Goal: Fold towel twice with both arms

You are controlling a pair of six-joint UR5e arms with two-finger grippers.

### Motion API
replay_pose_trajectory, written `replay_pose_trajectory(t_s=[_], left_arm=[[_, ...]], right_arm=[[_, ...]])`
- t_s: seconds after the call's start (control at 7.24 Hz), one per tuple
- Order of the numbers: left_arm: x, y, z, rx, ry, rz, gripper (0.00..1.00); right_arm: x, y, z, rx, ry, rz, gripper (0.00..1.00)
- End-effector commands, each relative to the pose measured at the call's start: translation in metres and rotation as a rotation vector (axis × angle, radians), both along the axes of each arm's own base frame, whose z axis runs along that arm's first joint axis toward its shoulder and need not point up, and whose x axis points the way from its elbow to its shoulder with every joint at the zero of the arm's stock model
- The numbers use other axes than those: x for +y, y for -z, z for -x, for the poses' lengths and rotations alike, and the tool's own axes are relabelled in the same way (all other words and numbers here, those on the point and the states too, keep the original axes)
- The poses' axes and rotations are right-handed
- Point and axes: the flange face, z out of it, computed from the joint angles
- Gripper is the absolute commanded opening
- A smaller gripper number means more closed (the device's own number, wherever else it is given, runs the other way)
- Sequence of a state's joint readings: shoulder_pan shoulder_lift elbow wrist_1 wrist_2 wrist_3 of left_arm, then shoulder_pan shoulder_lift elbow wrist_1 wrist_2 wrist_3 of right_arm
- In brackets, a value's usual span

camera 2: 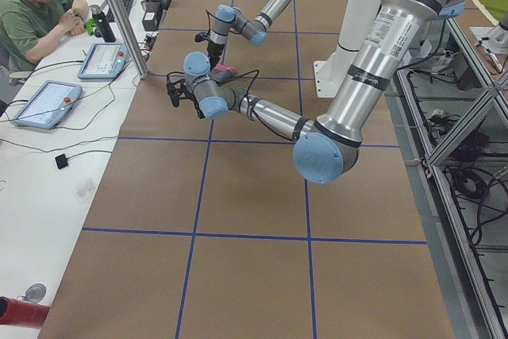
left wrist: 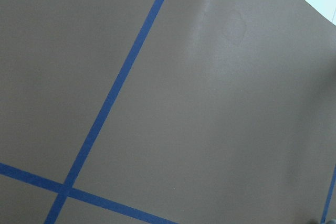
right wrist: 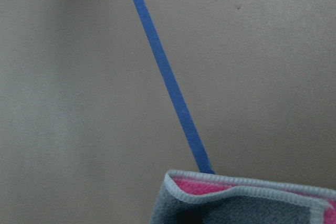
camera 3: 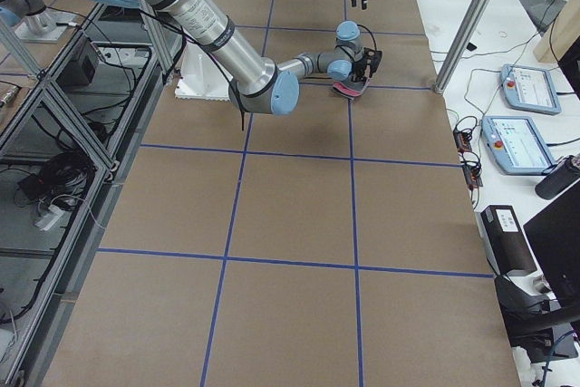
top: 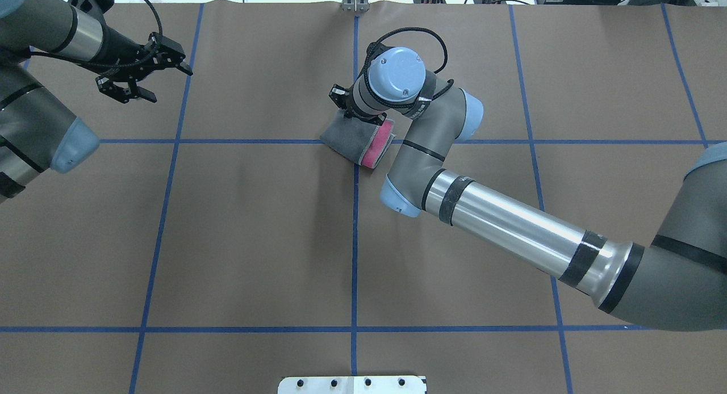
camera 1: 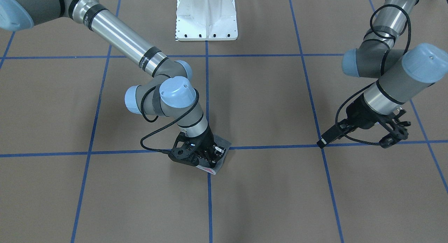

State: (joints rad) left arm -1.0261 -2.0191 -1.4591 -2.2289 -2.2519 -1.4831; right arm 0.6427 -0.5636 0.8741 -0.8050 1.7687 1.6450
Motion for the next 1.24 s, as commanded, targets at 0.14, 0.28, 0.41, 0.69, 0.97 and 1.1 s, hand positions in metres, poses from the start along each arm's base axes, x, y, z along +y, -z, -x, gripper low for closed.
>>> replay_pose_trajectory(t_s=[0.14, 0.28, 0.41, 0.69, 0.97, 1.1], left_arm=[[0.0, -0.001, -0.001, -0.002, 0.0, 0.002, 1.0], [0.0, -0.001, -0.001, -0.002, 0.0, 0.002, 1.0], [0.0, 0.0, -0.001, -0.001, 0.0, 0.0, 1.0], [0.0, 0.0, -0.001, -0.001, 0.0, 0.0, 1.0], [0.0, -0.001, -0.001, -0.001, 0.001, 0.003, 1.0], [-0.001, 0.0, -0.001, -0.001, 0.002, 0.001, 1.0]], right_arm=[[-0.007, 0.017, 0.002, -0.005, -0.012, -0.01, 0.0], [-0.01, 0.02, 0.006, 0.001, -0.012, -0.005, 0.0], [-0.011, 0.014, 0.009, 0.013, -0.01, 0.002, 0.0], [-0.01, 0.014, 0.01, 0.012, -0.007, 0.002, 0.0], [-0.009, 0.023, 0.012, 0.004, -0.003, -0.002, 0.0], [-0.01, 0.042, 0.011, -0.017, 0.001, -0.012, 0.0]])
